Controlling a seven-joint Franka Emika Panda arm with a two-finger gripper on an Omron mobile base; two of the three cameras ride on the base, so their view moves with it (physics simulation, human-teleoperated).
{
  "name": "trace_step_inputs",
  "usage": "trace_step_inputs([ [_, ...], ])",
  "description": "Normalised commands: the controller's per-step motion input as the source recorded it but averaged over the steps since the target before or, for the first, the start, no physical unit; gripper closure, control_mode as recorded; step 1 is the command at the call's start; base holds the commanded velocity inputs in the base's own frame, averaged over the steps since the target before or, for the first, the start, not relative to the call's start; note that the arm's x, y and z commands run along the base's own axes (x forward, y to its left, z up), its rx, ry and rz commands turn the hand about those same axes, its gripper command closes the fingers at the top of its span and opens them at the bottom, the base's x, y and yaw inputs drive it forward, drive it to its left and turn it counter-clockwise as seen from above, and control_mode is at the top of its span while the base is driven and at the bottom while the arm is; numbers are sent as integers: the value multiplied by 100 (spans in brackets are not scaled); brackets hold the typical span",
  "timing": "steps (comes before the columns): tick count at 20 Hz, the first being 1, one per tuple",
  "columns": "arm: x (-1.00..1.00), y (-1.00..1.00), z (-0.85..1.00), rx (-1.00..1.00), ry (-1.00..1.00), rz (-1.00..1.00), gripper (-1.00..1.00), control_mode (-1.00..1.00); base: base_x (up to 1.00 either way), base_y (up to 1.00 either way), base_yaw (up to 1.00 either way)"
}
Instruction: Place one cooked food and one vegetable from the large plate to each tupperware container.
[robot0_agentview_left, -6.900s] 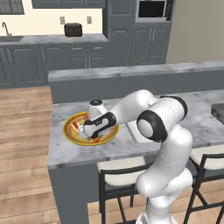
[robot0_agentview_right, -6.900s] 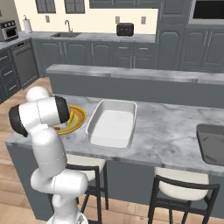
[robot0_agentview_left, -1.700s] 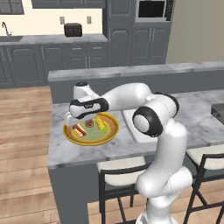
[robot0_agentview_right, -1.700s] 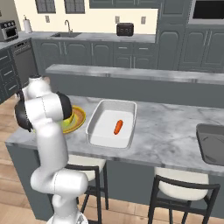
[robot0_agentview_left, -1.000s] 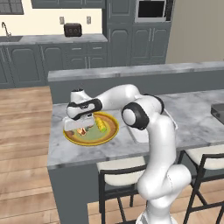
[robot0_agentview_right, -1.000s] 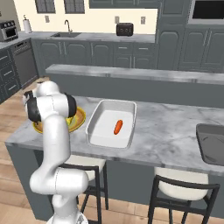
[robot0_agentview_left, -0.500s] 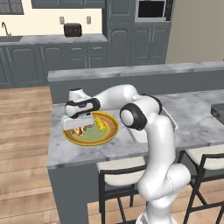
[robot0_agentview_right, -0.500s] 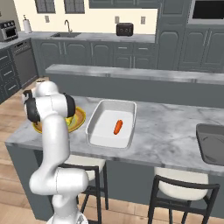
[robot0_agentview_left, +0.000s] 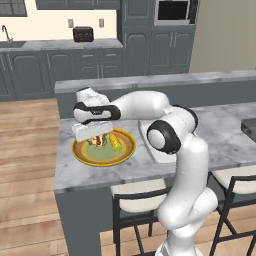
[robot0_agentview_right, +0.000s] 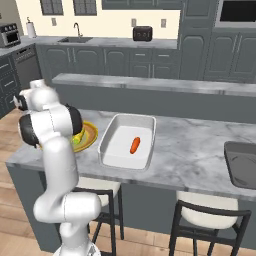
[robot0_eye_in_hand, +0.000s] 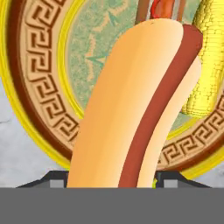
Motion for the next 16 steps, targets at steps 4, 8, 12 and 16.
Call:
trace_step_inputs([
  [4,-28,-100,90,-2,-7,0,100,-100,0,0,0],
  [8,-32,-100,76,0,-19,0,100,-100,0,0,0],
  [12,0,-100,9,-1,-6,0,100,-100,0,0,0],
  [16,0,-100,16,10,-12,1,100,-100,0,0,0],
])
